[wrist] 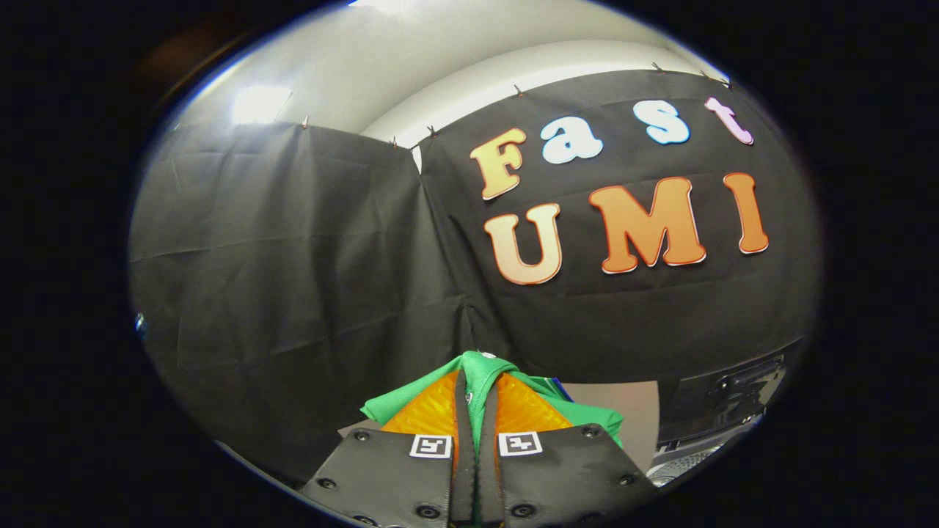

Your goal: Put the clothes into the washing machine and then close the washing machine lid.

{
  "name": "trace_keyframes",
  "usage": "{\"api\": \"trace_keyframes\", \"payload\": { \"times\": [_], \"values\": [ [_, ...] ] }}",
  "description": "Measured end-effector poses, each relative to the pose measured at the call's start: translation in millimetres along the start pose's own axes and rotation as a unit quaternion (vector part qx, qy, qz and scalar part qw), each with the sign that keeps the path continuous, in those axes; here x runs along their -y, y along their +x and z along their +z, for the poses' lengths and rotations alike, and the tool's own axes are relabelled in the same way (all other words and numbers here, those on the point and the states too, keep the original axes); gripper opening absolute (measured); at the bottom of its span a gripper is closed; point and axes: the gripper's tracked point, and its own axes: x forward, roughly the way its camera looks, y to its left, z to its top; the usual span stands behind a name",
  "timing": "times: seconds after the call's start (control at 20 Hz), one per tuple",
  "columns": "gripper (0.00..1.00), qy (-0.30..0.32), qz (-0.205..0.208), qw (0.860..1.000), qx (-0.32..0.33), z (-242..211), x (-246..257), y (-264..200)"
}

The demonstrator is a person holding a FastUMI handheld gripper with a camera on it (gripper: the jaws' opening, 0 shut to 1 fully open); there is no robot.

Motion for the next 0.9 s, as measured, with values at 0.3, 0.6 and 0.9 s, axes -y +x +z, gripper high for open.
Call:
{"api": "trace_keyframes", "payload": {
  "times": [0.3,0.6,0.9],
  "values": [
    [0.1,0.003,-0.055,0.998,0.035,46,86,-31],
    [0.1,-0.003,-0.12,0.992,0.047,74,191,-81],
    [0.1,-0.009,-0.173,0.984,0.031,66,285,-122]
  ]
}}
